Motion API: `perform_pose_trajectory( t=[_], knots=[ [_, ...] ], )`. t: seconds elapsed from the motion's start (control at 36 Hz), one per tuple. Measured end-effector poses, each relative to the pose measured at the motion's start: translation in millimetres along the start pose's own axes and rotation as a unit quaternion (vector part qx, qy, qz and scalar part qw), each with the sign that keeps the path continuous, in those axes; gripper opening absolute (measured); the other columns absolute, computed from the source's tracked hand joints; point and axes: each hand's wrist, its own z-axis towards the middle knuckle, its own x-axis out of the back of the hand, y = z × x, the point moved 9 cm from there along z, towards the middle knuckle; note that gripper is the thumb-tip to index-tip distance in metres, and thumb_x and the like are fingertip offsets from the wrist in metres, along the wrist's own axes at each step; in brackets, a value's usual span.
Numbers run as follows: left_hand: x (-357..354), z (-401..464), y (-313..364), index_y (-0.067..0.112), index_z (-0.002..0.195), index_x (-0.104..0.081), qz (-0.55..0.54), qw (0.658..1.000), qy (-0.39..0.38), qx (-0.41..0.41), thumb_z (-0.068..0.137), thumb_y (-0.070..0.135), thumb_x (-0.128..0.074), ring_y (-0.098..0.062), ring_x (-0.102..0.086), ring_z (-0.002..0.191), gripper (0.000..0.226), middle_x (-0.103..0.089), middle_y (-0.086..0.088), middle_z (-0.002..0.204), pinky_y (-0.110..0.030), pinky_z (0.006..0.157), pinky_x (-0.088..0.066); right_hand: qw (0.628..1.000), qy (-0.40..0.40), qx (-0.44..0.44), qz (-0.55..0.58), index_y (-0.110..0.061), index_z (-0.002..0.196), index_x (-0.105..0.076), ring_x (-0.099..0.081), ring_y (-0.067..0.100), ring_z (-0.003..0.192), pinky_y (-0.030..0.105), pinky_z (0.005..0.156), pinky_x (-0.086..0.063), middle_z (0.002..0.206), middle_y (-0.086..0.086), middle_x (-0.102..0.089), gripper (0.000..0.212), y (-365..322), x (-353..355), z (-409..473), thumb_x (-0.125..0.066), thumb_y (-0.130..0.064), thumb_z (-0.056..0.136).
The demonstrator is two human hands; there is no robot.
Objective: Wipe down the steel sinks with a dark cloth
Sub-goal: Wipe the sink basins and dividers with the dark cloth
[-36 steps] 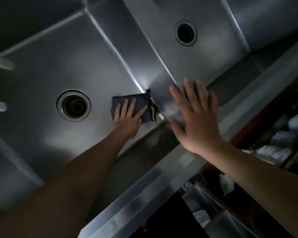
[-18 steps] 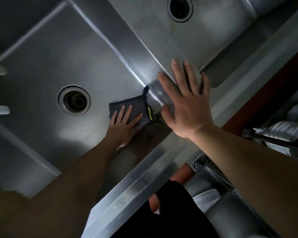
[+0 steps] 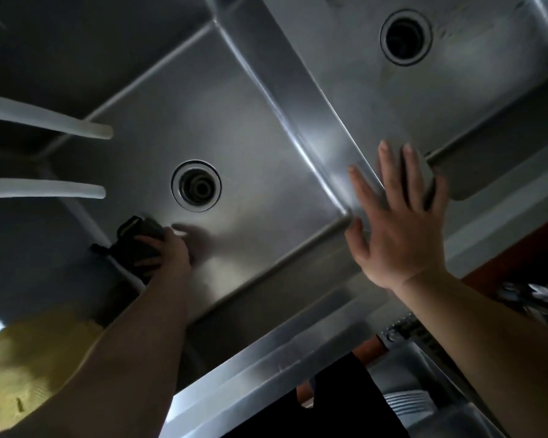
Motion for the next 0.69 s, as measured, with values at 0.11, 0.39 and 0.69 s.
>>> perform_pose_trajectory(
  t=[0.11,0.39,0.69],
  knots=[
    [-22,-25,61,0.042,0.155,-0.008,0.003,0.998,0.028,-0.049,0.091,0.072,-0.034,-0.045,-0.001,0.149,0.076,0.002,-0.015,0.165,-0.058,0.117,-0.001,1.000,0.026,0.008,0.003,-0.025,0.151,-0.039,-0.007,0.038,0.152,0.067,0.112,-0.018,0.166,0.013,-0.008,0.071,0,1,-1,-0.051,-0.037,0.083],
    [-86,-71,184,0.050,0.150,0.009,0.154,0.931,-0.025,-0.329,0.081,0.078,-0.046,-0.039,0.019,0.148,0.093,0.025,-0.008,0.161,-0.058,0.117,0.002,0.999,0.046,0.019,-0.003,-0.024,0.151,-0.040,-0.008,0.038,0.152,0.066,0.113,-0.015,0.166,0.013,-0.010,0.073,-2,1,-1,-0.050,-0.043,0.081],
    [-118,-166,94,0.049,0.150,-0.023,0.426,0.585,-0.063,-0.688,0.088,0.051,-0.055,-0.042,-0.015,0.148,0.070,-0.012,-0.013,0.164,-0.059,0.116,-0.017,1.000,-0.002,-0.002,-0.003,-0.028,0.153,-0.032,-0.004,0.036,0.153,0.068,0.114,-0.016,0.167,0.012,-0.007,0.076,-4,1,2,-0.048,-0.047,0.082]
  ],
)
